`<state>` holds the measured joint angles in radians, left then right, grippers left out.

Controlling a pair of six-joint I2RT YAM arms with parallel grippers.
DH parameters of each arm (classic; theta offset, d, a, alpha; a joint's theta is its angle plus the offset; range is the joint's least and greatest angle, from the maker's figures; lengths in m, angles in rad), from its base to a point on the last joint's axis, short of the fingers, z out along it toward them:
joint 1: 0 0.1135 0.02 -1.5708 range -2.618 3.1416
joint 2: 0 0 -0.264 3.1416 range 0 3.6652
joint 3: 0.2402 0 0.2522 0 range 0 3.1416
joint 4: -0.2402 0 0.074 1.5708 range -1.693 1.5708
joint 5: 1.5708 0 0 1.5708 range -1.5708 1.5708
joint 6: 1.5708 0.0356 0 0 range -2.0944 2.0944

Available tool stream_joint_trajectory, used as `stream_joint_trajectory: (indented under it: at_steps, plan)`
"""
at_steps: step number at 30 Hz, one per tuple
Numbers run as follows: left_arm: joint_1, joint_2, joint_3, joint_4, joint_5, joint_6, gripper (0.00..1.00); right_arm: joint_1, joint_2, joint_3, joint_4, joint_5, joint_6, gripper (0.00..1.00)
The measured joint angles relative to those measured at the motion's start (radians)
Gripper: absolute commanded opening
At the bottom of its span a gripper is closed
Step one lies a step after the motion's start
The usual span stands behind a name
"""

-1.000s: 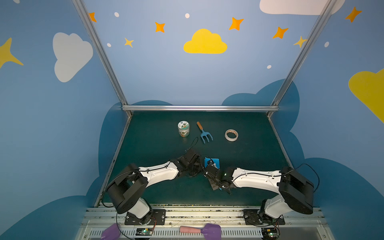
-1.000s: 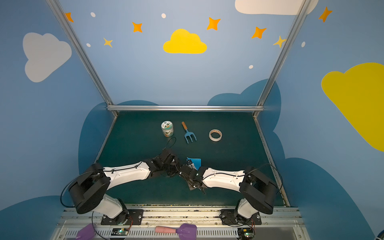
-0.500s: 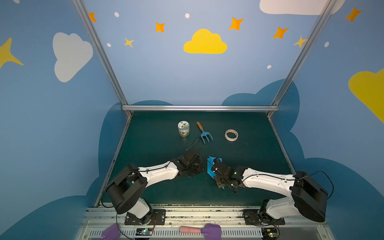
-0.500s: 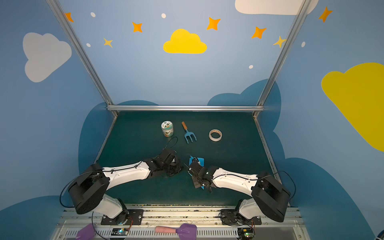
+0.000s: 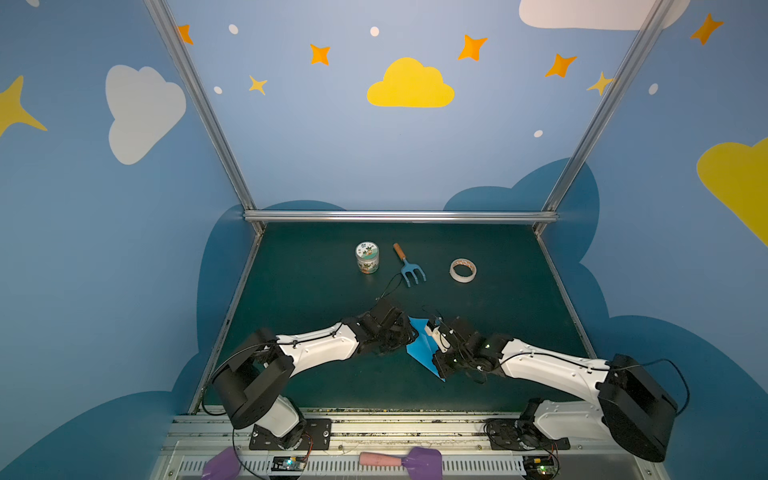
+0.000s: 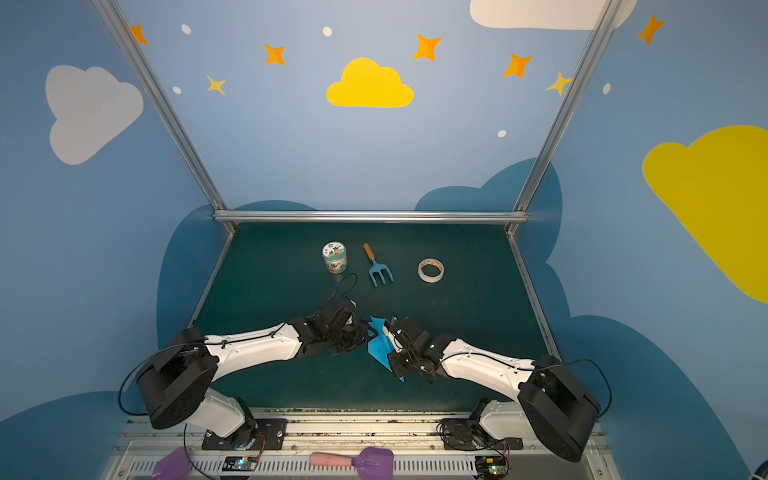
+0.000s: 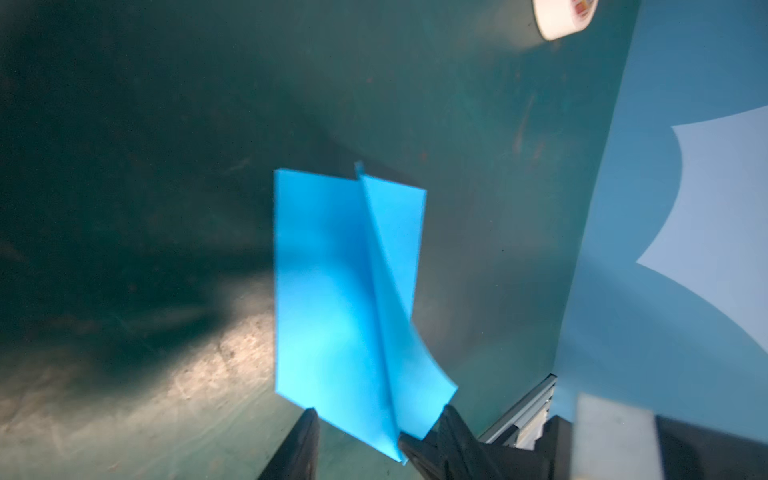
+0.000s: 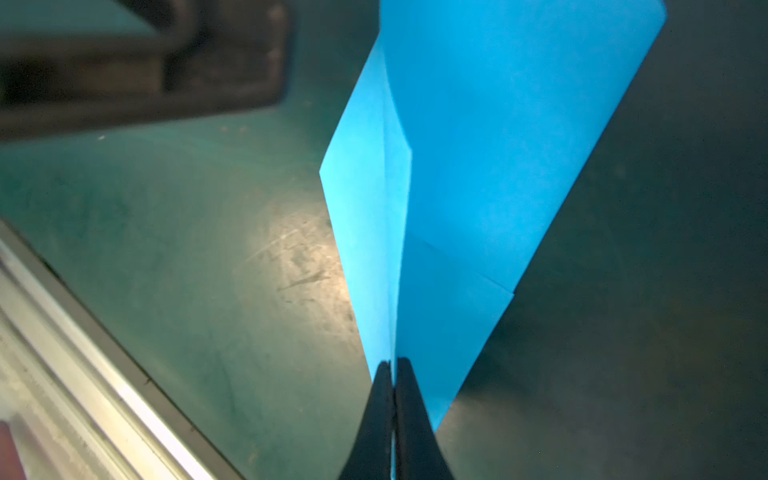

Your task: Fold a paper plane with a square sheet of paper (fold left side to right side)

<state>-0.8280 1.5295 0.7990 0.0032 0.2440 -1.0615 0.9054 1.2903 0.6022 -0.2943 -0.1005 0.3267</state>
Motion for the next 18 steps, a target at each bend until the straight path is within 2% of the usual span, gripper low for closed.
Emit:
stream_joint_trajectory:
  at_steps: [6,11,13,15,18]
  plan:
    - [-0.005,0.000,0.034,-0.003,-0.027,-0.051,0.52,0.000,0.011,0.000,0.014,-0.027,-0.023,0.00]
    - [-0.006,-0.003,0.034,-0.013,-0.082,-0.061,0.49,-0.006,0.036,0.000,0.027,-0.044,-0.027,0.00]
    - [-0.007,-0.016,0.027,-0.024,-0.105,-0.057,0.45,-0.013,0.042,0.000,0.038,-0.062,-0.024,0.00]
    - [-0.011,-0.048,0.005,-0.031,-0.132,-0.050,0.32,-0.024,0.048,-0.003,0.061,-0.087,-0.016,0.00]
    - [-0.015,-0.097,-0.041,-0.038,-0.161,-0.027,0.20,-0.046,0.055,-0.015,0.096,-0.132,-0.004,0.00]
